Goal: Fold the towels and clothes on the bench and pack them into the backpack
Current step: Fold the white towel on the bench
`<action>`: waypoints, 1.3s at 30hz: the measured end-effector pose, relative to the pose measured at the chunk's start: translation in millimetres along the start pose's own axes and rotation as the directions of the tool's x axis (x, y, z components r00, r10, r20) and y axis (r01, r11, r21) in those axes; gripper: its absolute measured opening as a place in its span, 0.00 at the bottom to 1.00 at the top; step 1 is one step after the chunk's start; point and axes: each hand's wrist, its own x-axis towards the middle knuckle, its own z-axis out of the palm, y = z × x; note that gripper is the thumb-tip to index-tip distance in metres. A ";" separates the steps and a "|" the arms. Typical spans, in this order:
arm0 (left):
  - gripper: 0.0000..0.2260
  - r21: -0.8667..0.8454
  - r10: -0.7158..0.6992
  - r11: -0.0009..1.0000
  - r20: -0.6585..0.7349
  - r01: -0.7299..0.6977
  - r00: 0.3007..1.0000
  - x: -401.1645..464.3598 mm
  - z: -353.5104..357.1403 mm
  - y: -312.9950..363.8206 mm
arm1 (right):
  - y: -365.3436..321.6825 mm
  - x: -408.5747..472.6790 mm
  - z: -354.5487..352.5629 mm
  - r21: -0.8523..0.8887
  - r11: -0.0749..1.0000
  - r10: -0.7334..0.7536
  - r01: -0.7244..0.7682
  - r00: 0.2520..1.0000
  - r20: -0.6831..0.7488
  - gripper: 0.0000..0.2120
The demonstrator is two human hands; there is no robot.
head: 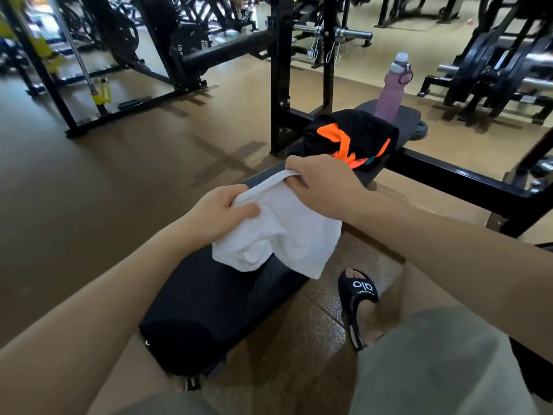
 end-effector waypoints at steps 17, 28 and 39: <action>0.05 0.764 0.234 0.614 -0.416 0.198 0.879 1.7 -39.4 -37.0 | 9.3 6.2 8.8 -0.134 0.983 -0.139 0.124 0.985 -0.106 0.15; 0.17 0.454 0.085 0.891 -0.129 -0.017 0.988 -9.0 -46.4 -58.1 | 47.6 -3.7 20.0 -0.181 0.954 0.253 -0.238 0.966 0.061 0.18; 0.16 0.573 0.114 0.779 -0.529 0.255 0.841 -8.1 -74.1 -45.3 | 48.6 6.9 1.7 0.025 0.879 0.476 -0.476 0.878 -0.046 0.20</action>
